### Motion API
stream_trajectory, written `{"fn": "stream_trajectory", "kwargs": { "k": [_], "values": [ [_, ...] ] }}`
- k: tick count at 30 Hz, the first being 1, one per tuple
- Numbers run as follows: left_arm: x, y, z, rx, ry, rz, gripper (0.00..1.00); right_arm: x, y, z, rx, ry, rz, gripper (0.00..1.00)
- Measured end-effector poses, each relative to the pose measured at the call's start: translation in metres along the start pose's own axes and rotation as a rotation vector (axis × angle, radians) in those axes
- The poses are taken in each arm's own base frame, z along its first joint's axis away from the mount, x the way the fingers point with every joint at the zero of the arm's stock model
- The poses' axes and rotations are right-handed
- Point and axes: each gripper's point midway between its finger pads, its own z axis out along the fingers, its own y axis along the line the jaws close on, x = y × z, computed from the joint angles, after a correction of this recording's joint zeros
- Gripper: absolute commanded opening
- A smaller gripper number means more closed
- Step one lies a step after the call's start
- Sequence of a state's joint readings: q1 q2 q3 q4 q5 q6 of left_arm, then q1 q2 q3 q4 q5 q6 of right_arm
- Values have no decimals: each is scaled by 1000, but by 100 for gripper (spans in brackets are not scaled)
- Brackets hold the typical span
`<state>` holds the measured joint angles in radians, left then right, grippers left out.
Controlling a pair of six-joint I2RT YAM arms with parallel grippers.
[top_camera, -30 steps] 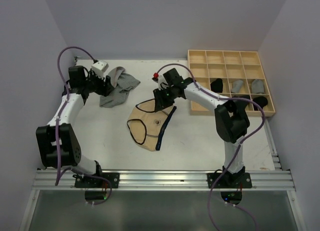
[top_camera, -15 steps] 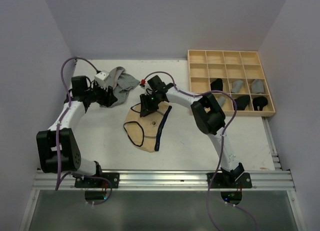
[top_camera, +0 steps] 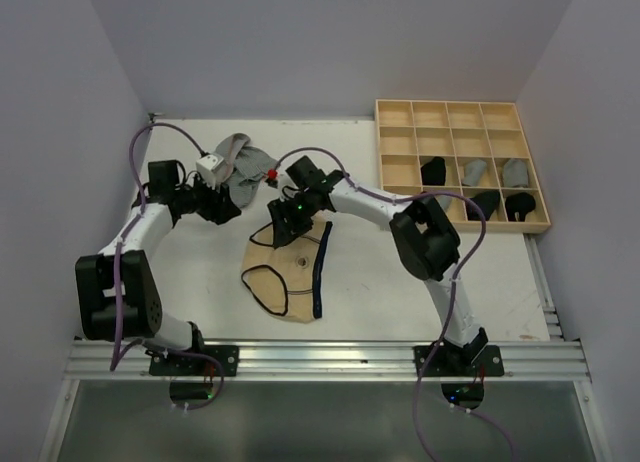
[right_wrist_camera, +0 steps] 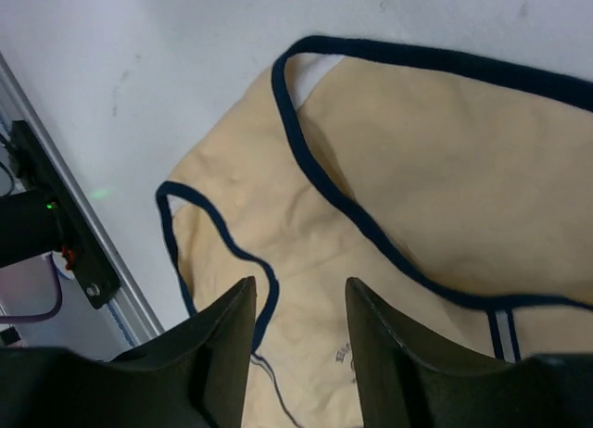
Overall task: Roll the underwear
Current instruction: Fold the underwear
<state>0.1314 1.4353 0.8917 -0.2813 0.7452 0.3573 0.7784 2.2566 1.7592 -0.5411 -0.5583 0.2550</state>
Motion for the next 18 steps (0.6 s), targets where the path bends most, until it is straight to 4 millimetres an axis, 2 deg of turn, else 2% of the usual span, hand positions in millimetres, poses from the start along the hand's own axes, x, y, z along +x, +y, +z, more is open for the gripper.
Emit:
{"fn": "stream_trajectory", "kwargs": {
  "k": [2,5,8,11,14,18],
  "values": [
    [2,1,6,29,13,-14,60,-10,2,-20,8,-43,-4,51],
    [0,6,19,64,37,-11,59,-43,-2,-65,29,-168,-2,51],
    [-9,2,38,99,56,22,59,-67,-32,-110,101,-279,37,51],
    [-19,-10,61,144,70,70,58,-75,-74,-135,200,-331,99,51],
    [-22,-23,83,186,90,93,56,-64,-106,-138,288,-315,153,50],
    [-10,-34,112,225,139,90,52,-42,-122,-117,324,-241,184,50]
  ]
}}
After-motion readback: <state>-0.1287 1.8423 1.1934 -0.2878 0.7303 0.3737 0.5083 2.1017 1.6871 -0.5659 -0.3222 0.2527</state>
